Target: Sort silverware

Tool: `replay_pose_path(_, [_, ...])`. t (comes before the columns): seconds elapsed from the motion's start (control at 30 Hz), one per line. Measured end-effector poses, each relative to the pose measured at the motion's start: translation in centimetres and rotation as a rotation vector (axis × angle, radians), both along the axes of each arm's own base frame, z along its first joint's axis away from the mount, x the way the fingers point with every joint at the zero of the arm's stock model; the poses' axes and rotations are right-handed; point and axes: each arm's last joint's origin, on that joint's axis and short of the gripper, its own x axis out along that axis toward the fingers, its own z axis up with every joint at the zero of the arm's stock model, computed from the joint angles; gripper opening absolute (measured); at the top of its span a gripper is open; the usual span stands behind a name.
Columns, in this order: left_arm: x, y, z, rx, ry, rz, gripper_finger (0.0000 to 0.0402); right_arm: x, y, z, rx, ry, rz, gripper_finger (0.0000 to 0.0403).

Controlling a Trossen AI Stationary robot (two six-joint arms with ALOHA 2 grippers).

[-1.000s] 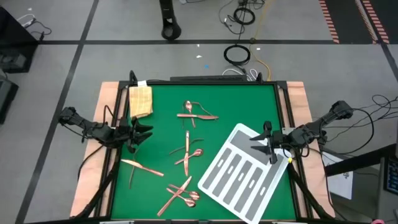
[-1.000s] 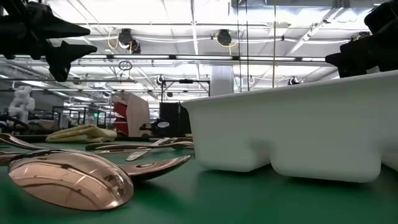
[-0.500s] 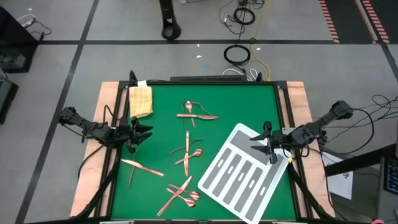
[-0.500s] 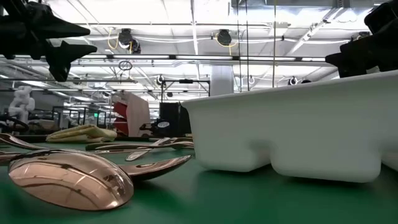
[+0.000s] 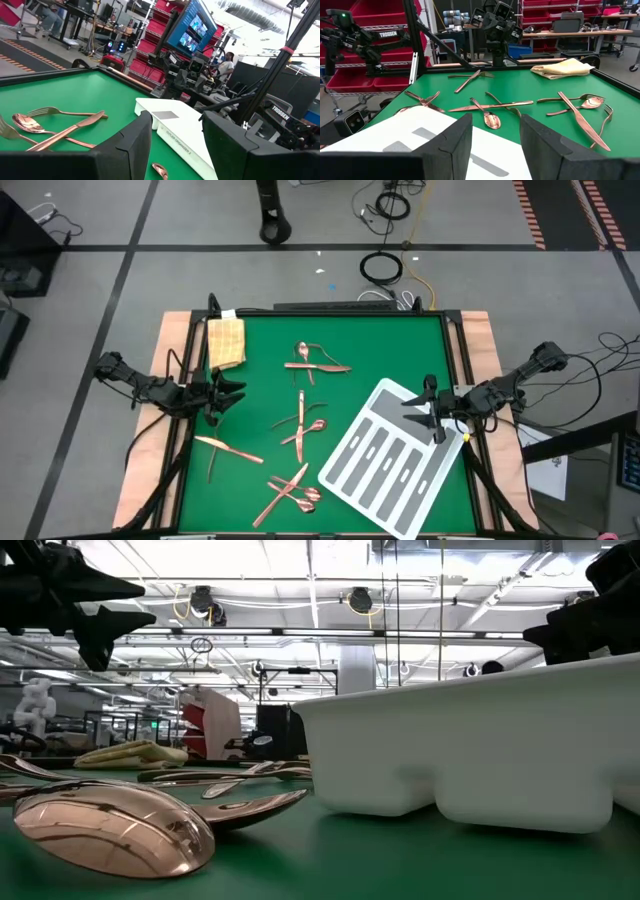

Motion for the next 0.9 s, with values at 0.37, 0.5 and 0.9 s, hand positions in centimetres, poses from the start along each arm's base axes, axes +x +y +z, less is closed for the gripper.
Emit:
replay_pose_path(0.37, [0.0,0.1,0.2,-0.013,-0.014,0.044,0.018,0.0,-0.2,0.2,0.015,-0.019,-0.057,0.0153])
replay_pose_path(0.5, [-0.2,0.3,1.0,-0.065,-0.1,0.076,0.018,0.0,-0.2,1.1,0.223,-0.1,-0.056,0.0153])
replay_pose_path(0.9, [-1.5,1.1,4.2,-0.164,-0.411,0.15,0.018,-0.4,-1.2,3.2,0.517,-0.324,-0.306,0.0153])
